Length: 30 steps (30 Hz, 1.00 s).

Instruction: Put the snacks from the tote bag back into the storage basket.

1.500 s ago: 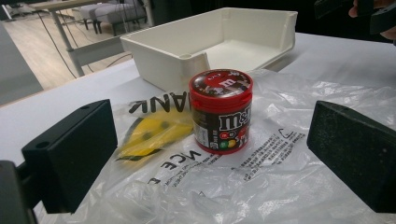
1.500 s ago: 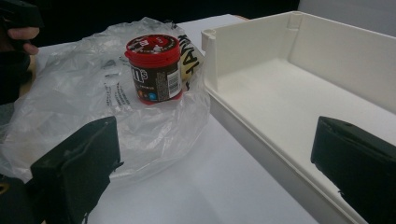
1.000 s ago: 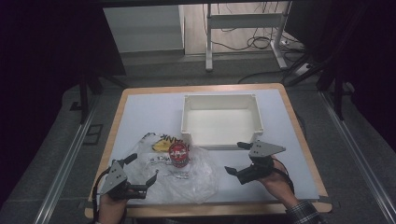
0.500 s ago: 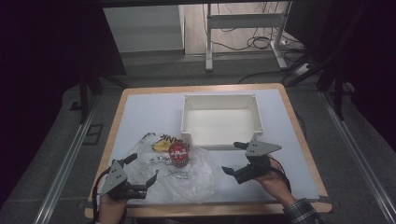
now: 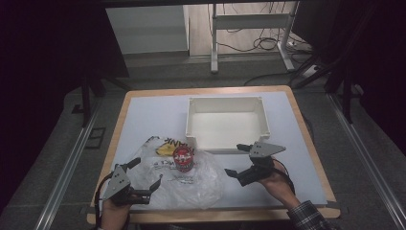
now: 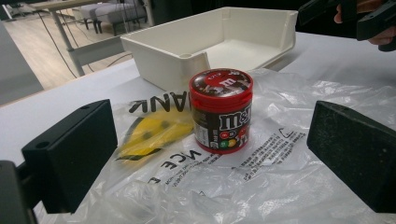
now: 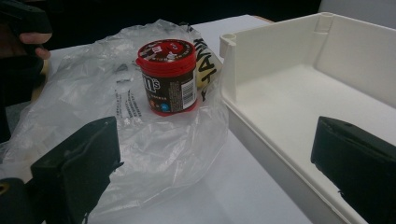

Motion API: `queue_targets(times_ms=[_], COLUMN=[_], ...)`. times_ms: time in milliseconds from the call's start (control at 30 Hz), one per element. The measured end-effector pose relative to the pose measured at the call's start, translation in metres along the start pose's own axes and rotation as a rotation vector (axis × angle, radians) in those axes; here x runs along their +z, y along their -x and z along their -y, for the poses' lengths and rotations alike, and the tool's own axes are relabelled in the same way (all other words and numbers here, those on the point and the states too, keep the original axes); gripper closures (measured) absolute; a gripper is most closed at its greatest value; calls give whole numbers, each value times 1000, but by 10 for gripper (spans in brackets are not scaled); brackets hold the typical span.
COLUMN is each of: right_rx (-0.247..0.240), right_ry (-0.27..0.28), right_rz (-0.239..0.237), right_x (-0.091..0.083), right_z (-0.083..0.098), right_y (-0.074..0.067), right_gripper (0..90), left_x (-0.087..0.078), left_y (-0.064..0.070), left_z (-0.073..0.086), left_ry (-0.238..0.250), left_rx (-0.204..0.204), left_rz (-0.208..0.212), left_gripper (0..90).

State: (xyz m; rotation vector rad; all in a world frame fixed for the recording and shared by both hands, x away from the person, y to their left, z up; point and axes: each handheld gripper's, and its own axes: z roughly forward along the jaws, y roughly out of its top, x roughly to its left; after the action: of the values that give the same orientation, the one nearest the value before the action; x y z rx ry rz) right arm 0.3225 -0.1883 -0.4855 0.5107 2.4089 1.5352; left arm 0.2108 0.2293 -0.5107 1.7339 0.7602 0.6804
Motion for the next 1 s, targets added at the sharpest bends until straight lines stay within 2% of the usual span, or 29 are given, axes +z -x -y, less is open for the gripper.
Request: queue_targets(times_ms=[367,567,1000], right_rx=[2,1,3], right_ry=[-11,-41,-45], right_rz=[-26,-40,-46], right_x=[12,20,30], right_z=[-2,-5,-9], right_y=[-3,-5,-4], right_gripper=[18,18,18], left_x=[0,0,0], left_y=[0,0,0], left_z=[0,0,0], left_ry=[4,7,9], left_rx=[-5,-11,-14], left_rz=[3,6,8], left_gripper=[15,15,15])
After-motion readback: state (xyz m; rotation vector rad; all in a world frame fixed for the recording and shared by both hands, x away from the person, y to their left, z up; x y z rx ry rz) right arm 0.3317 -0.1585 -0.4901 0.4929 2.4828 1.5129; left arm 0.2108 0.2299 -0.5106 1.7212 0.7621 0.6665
